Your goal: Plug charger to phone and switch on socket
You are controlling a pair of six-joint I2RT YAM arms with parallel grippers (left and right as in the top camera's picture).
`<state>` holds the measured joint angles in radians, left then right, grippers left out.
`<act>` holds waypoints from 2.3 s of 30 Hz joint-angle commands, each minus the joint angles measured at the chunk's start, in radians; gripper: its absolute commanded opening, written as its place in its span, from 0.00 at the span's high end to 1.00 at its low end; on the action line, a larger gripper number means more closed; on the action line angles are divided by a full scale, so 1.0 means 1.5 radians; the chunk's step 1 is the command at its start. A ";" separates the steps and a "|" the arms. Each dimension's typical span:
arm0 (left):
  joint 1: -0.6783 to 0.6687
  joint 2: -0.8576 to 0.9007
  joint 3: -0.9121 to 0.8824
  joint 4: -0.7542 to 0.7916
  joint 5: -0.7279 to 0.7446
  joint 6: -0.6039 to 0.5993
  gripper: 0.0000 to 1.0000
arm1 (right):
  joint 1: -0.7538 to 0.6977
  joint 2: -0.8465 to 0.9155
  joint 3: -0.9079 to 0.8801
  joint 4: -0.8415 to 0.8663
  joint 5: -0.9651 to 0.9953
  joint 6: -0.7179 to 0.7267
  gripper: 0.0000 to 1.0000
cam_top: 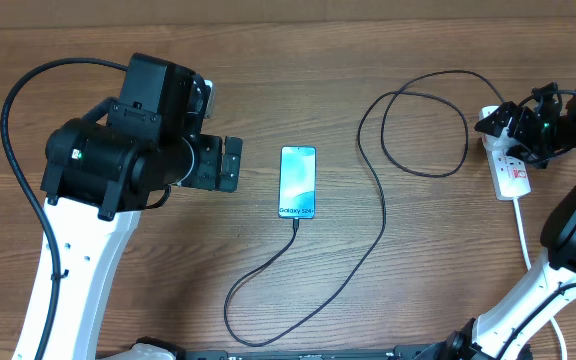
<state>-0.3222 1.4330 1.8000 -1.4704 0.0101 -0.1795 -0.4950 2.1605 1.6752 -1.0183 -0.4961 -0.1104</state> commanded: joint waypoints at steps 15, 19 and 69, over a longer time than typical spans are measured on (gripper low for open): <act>-0.004 0.004 0.007 0.001 -0.007 0.012 0.01 | 0.010 0.004 0.033 -0.057 0.037 0.056 0.00; -0.004 0.004 0.007 0.001 -0.007 0.012 0.01 | 0.010 -0.019 0.072 -0.097 0.055 0.056 0.00; -0.004 0.004 0.007 0.001 -0.007 0.012 0.01 | 0.012 -0.420 0.096 -0.251 0.179 0.128 0.00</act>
<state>-0.3222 1.4330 1.8000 -1.4704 0.0101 -0.1791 -0.4820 1.5307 1.8046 -1.3952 -0.2352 0.0784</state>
